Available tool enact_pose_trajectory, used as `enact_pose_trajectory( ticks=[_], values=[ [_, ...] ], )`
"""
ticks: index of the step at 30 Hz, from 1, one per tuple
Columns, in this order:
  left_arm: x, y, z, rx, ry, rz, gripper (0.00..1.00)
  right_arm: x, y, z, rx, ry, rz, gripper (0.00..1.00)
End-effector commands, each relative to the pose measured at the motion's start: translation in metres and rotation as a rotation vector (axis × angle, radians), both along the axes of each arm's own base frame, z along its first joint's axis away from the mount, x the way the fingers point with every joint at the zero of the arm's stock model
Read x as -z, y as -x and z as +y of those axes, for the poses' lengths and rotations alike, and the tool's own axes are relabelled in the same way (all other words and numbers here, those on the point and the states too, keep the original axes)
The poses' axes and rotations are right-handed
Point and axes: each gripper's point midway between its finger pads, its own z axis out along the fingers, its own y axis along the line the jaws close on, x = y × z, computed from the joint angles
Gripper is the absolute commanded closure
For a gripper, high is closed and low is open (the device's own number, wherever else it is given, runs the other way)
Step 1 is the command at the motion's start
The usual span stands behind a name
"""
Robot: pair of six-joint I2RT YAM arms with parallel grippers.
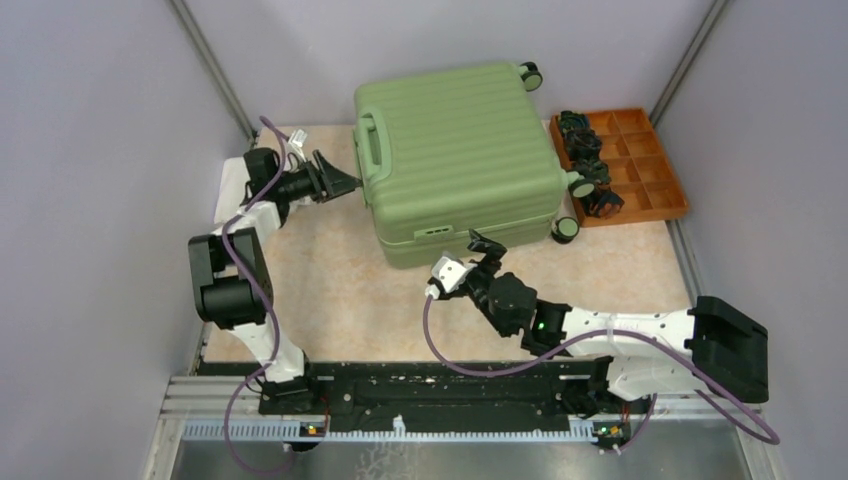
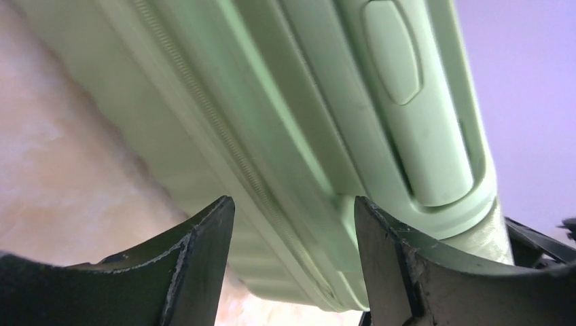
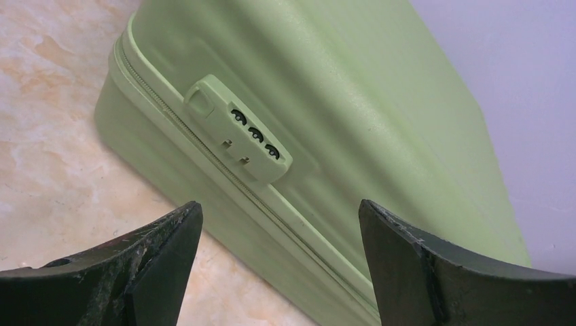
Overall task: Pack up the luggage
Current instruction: Zip the luggage at the center of the board.
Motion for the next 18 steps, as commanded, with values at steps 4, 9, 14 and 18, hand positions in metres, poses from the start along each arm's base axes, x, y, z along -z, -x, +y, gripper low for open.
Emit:
enact_pose_trajectory(
  ticks=[4,9,14,18],
  values=[
    [-0.043,0.015,-0.029,0.145,0.212,-0.114,0.30,-0.021,0.002,0.000,0.005,-0.081,-0.020,0.15],
    [-0.043,0.017,-0.029,0.135,0.240,-0.127,0.30,-0.022,0.002,-0.001,0.006,-0.073,-0.032,0.14],
    [-0.049,0.003,-0.027,0.120,0.230,-0.183,0.44,-0.026,0.002,-0.002,0.001,-0.056,-0.054,0.14],
    [-0.066,0.000,-0.030,0.133,0.228,-0.259,0.65,-0.027,0.002,-0.004,-0.005,-0.037,-0.081,0.14]
  ],
)
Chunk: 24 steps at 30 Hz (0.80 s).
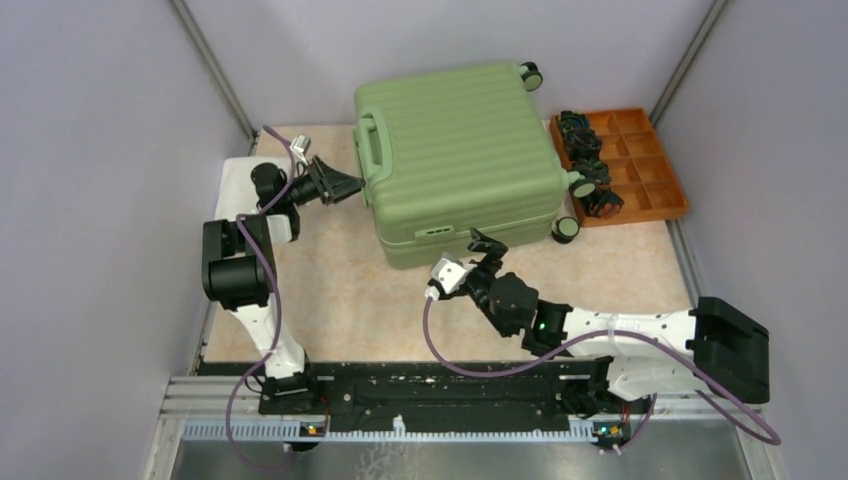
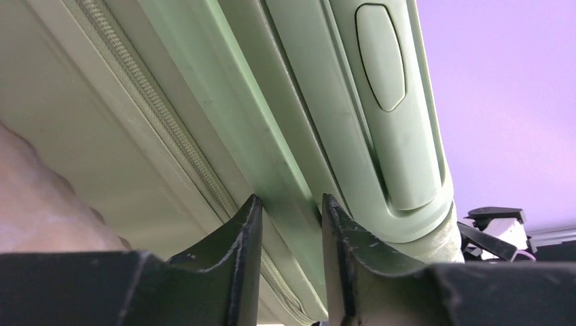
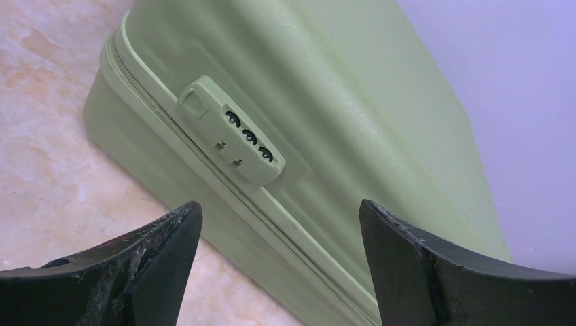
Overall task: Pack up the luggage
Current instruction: Zip the luggage at the center of the board.
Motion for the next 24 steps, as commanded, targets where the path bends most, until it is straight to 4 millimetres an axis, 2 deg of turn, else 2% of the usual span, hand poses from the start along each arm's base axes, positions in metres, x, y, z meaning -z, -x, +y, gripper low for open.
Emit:
enact_pose_trajectory(
  ticks=[1,4,8,11,24],
  values=[
    [-0.061,-0.002,-0.011,0.036,-0.028,-0.315,0.68,-0.022,0.002,-0.002,-0.009,-0.051,-0.067,0.14],
    [-0.080,0.003,-0.017,0.059,-0.043,-0.388,0.75,-0.019,-0.005,-0.006,0.007,-0.039,-0.095,0.11],
    [-0.103,0.010,-0.024,0.079,-0.063,-0.470,0.77,-0.014,-0.019,-0.008,0.015,-0.013,-0.098,0.02],
    [-0.115,0.010,-0.026,0.082,-0.077,-0.502,0.79,-0.010,-0.027,-0.006,0.002,0.027,-0.116,0.01],
    [-0.146,0.005,-0.025,0.049,-0.081,-0.564,0.82,0.009,-0.037,0.012,-0.078,0.193,-0.269,0.01]
  ],
)
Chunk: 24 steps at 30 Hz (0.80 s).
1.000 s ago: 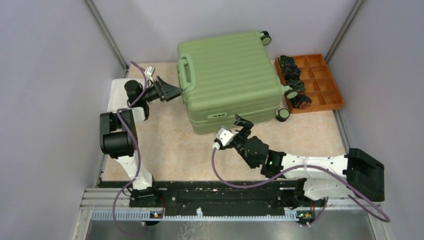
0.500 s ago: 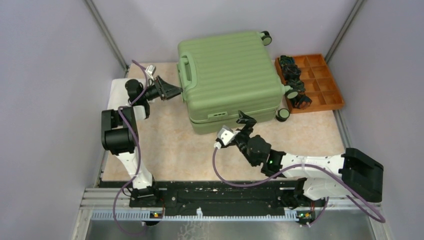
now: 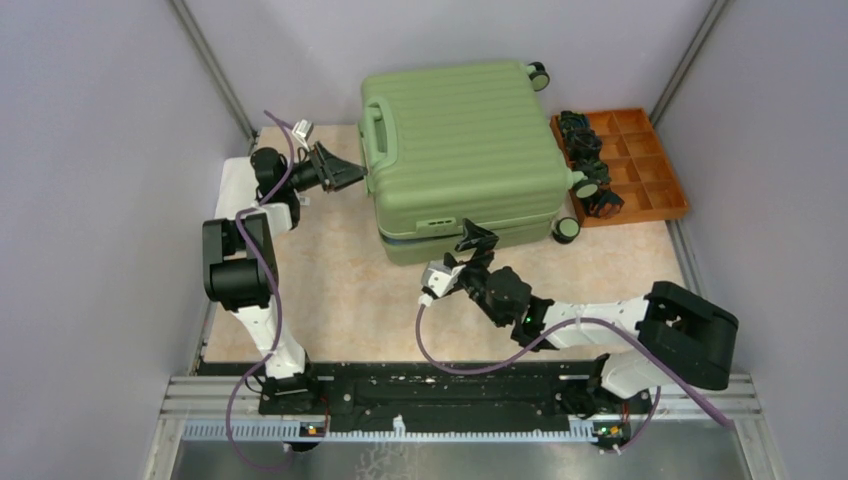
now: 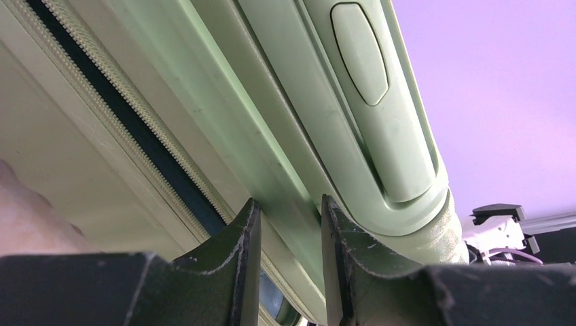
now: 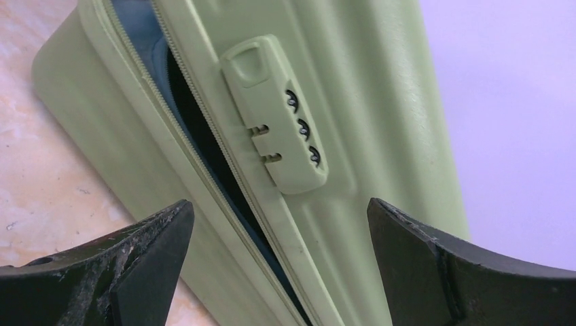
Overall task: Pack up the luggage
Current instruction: Zip the luggage at the center of the board.
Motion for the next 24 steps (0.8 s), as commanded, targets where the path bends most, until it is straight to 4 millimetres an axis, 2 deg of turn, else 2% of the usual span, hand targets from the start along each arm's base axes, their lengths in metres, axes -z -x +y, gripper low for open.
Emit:
enact_pose_trajectory(
  ticks=[1,7,11,18,24],
  values=[
    [-0.117,0.014,-0.016,-0.002,-0.067,-0.533,0.82,-0.013,-0.004,0.009,-0.035,0.011,-0.117,0.01],
    [-0.123,0.014,-0.015,-0.009,-0.069,-0.545,0.83,-0.020,-0.017,0.015,0.012,0.033,-0.244,0.01],
    [-0.128,0.015,-0.015,-0.009,-0.071,-0.555,0.84,-0.033,-0.025,0.017,0.071,-0.011,-0.325,0.01],
    [-0.133,0.017,-0.015,-0.010,-0.082,-0.573,0.86,-0.054,-0.027,0.017,0.108,-0.073,-0.417,0.01],
    [-0.135,0.019,-0.016,-0.007,-0.083,-0.574,0.87,-0.042,-0.030,0.023,0.110,-0.044,-0.436,0.01]
  ],
)
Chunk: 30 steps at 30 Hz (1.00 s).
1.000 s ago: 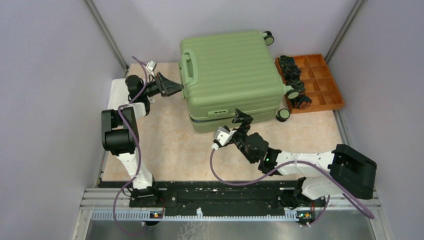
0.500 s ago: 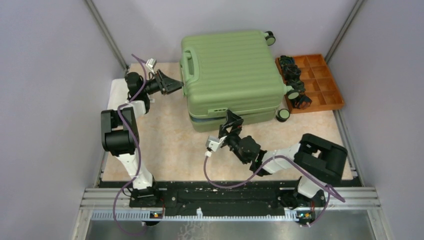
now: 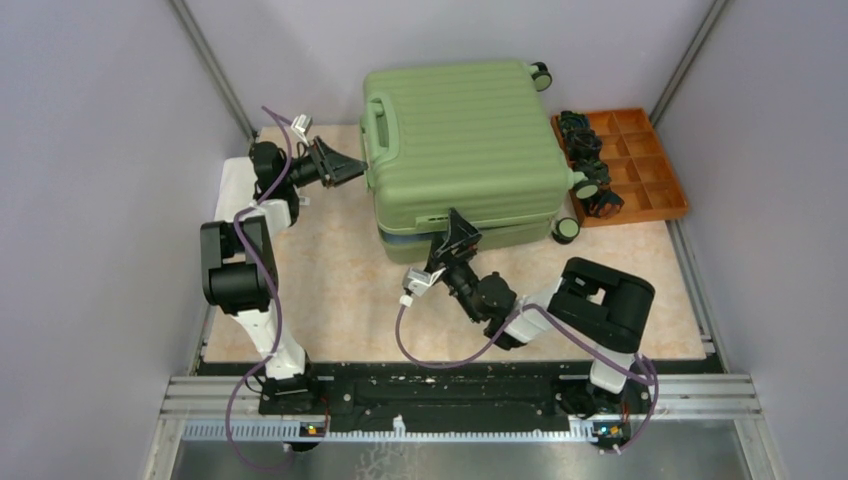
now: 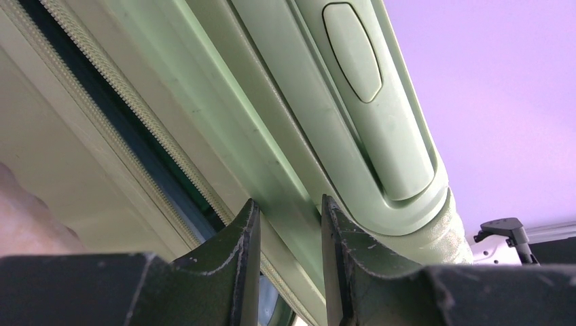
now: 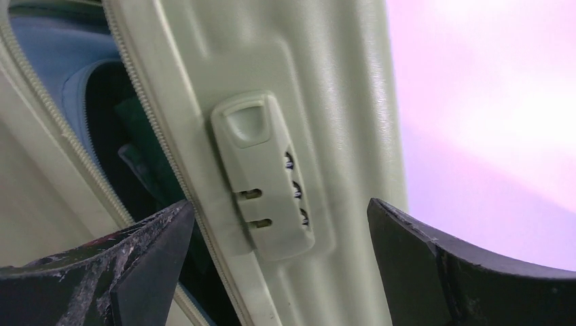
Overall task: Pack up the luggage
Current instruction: Zip the luggage at the center of the board.
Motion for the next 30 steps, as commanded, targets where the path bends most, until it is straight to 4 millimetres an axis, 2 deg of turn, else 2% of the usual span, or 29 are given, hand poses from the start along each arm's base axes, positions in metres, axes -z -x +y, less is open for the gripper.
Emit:
enact_pose_trajectory(
  ticks=[1,5,7,14,19,21,24,27,30],
  values=[
    [-0.123,0.024,-0.015,0.015,-0.078,-0.563,0.87,-0.021,-0.003,-0.003,0.021,-0.099,-0.076,0.01],
    [-0.124,0.024,-0.014,0.012,-0.084,-0.572,0.88,-0.011,-0.005,0.000,0.019,-0.083,-0.067,0.01],
    [-0.123,0.024,-0.015,0.014,-0.084,-0.569,0.88,-0.014,-0.009,-0.001,0.031,-0.098,-0.079,0.01],
    [-0.118,0.031,-0.015,0.027,-0.103,-0.557,0.86,-0.041,-0.020,0.004,0.067,-0.144,-0.156,0.01],
    [-0.100,0.045,-0.015,0.066,-0.187,-0.566,0.78,-0.062,-0.025,0.001,0.075,-0.198,-0.186,0.02],
    [-0.091,0.054,-0.016,0.091,-0.211,-0.566,0.70,-0.069,-0.023,0.000,0.067,-0.206,-0.196,0.02],
    [-0.080,0.065,-0.013,0.112,-0.252,-0.573,0.40,-0.074,-0.021,-0.002,0.061,-0.210,-0.205,0.02],
    [-0.061,0.077,-0.007,0.121,-0.351,-0.636,0.26,-0.076,-0.020,-0.004,0.057,-0.217,-0.207,0.02],
    [-0.026,0.092,0.003,0.131,-0.542,-0.762,0.22,-0.079,-0.019,-0.005,0.057,-0.225,-0.208,0.02]
  ],
)
